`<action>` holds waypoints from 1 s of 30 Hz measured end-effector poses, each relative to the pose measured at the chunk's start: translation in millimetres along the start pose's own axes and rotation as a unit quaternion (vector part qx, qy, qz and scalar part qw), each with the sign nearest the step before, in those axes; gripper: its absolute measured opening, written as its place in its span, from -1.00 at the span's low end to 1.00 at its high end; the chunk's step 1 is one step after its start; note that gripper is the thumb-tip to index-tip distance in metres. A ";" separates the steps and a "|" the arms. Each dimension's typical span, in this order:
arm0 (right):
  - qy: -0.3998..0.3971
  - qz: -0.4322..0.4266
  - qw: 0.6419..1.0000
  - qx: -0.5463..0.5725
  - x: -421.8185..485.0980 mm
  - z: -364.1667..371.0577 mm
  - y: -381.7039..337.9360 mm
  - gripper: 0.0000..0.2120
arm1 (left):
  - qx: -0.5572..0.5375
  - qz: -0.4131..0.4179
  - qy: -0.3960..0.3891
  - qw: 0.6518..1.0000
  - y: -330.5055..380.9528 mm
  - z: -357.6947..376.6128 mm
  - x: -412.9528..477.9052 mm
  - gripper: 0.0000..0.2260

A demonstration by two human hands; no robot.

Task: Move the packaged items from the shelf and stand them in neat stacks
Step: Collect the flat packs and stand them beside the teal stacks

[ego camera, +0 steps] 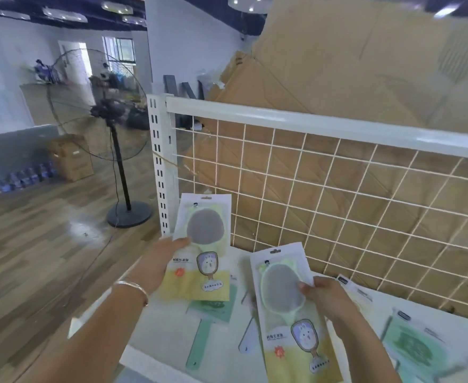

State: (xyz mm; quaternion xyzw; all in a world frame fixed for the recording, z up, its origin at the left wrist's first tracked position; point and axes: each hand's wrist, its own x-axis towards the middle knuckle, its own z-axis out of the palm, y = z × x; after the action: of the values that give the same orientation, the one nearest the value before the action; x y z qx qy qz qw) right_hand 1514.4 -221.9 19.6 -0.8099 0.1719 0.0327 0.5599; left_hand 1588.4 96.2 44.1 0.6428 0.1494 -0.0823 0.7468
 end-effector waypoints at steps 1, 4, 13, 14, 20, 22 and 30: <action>0.017 -0.002 1.000 0.010 -8.4 -6.3 2.2 -0.81 | 0.006 0.007 -0.021 1.000 -4.2 13.4 -2.6 -0.75; 0.073 0.006 0.997 0.038 -30.6 -29.6 16.0 -0.81 | 0.012 0.005 -0.075 0.997 -20.8 58.8 -12.9 -0.79; 0.243 0.043 0.964 0.100 -122.0 -126.3 67.7 -0.78 | 0.014 -0.021 -0.247 0.969 -76.2 197.3 -82.0 -0.78; 0.257 0.045 0.959 0.110 -134.8 -137.7 74.6 -0.77 | 0.023 -0.018 -0.262 0.965 -82.2 211.9 -93.3 -0.78; 0.319 0.053 0.937 0.136 -223.8 -207.1 117.7 -0.75 | 0.032 -0.019 -0.323 0.946 -121.8 294.0 -174.6 -0.84; 0.340 0.051 0.929 0.136 -251.5 -230.2 135.8 -0.77 | 0.030 -0.023 -0.336 0.941 -134.3 317.5 -205.0 -0.83; 0.410 0.063 0.900 0.132 -351.3 -314.1 188.1 -0.79 | 0.016 -0.047 -0.406 0.912 -181.0 407.9 -311.8 -0.83</action>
State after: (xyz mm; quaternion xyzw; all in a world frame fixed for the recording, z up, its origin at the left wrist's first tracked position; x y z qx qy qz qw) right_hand 1081.6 -484.4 53.8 -0.6575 0.4397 -0.2906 0.5384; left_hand 1285.5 -356.0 29.9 0.5581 -0.1383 -0.3740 0.7277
